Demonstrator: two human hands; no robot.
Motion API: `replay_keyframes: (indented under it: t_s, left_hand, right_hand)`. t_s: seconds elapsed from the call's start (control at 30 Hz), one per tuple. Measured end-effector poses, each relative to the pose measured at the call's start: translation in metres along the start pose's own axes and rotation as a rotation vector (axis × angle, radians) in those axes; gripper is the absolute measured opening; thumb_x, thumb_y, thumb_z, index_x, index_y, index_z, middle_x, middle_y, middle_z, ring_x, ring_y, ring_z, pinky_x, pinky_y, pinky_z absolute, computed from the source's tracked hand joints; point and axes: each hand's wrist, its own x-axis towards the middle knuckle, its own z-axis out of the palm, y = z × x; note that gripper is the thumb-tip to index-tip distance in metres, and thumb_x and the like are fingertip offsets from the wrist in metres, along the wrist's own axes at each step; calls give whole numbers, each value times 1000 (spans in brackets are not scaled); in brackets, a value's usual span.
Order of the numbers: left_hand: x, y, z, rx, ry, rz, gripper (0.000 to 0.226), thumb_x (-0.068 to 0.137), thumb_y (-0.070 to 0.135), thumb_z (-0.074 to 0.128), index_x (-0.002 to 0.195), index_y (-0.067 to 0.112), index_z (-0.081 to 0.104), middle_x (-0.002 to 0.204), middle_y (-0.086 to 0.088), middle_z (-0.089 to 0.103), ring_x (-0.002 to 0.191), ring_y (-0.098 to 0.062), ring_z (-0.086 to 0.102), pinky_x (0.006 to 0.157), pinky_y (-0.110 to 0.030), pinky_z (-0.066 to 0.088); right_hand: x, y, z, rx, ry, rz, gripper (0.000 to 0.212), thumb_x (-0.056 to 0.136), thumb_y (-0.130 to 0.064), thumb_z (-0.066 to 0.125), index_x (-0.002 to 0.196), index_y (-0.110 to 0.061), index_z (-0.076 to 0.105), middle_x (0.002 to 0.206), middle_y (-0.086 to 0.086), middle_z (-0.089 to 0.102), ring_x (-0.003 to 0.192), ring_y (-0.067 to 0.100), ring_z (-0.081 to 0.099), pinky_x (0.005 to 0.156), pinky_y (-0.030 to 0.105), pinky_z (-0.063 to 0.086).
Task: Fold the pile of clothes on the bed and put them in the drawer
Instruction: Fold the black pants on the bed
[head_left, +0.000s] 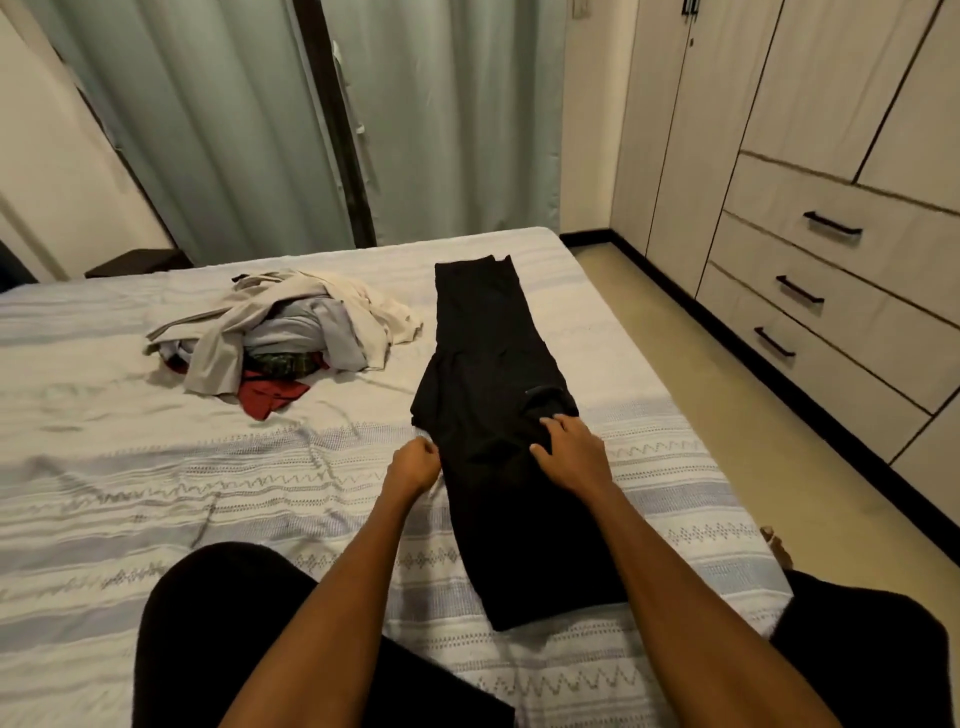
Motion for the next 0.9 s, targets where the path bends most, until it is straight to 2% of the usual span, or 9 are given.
replay_keyframes:
  t_s: [0.1,0.23,0.4,0.5,0.57,0.63,0.7,0.8,0.9]
  left_hand:
    - [29,8,-6,-103,39,-79,30,97,10,44,123,5,59,126,-19,61,118,-38,55,97,-37,43]
    - [83,6,-11,-185,29,-172,43,95,11,45,138,11,50,128,-22,59,113,-42,59,96,-53,51]
    - [138,18,-3,-191,20,-246,44,103,24,42,144,10,39,142,-23,46,127,-42,48,108,-50,40]
    - [164,19,6,-122,41,-228,40,104,25,39,143,19,35,136,-20,50,120,-41,53,102,-49,41]
    - [175,13,10,-47,44,-135,36,98,15,39,133,24,42,122,-17,57,103,-36,59,93,-46,48]
    - [179,5,11,52,58,-85,29,93,9,40,116,22,51,111,-13,58,94,-31,59,85,-42,49]
    - [180,0,9,97,87,-117,18,92,13,43,103,20,55,107,-10,60,89,-28,58,79,-39,47]
    - [190,1,3,181,178,-147,20,93,24,47,103,18,64,112,-11,57,95,-33,60,80,-39,46]
    - [219,8,1,193,250,40,23,94,24,51,111,17,65,121,-11,58,104,-31,58,87,-42,47]
  right_hand:
    - [31,-13,2,-27,-38,-14,63,102,-51,43,156,-20,30,165,7,22,153,32,14,120,52,19]
    - [88,-27,-5,-23,-82,-25,63,104,-54,31,159,-24,23,167,4,15,154,31,7,122,52,10]
    - [157,-24,-4,-85,-216,-29,59,106,-54,23,160,-31,19,169,1,9,155,32,2,122,54,1]
    - [192,-14,4,-142,-330,-52,60,105,-58,22,159,-35,18,169,-1,6,155,30,0,122,56,0]
    - [209,-3,10,-151,-349,0,62,103,-62,25,158,-35,23,168,-3,10,155,26,5,121,57,7]
    - [218,6,13,-121,-263,99,61,102,-60,32,154,-29,34,165,-1,23,150,29,22,116,58,22]
    - [227,9,11,-124,-173,201,59,101,-54,39,147,-19,42,154,7,37,137,35,39,110,55,33]
    - [246,2,0,-160,-93,271,57,100,-50,45,140,-10,46,142,15,46,127,38,47,105,50,37]
    - [270,-2,0,-162,48,114,48,101,-46,46,136,-13,50,139,13,48,125,35,49,101,48,41]
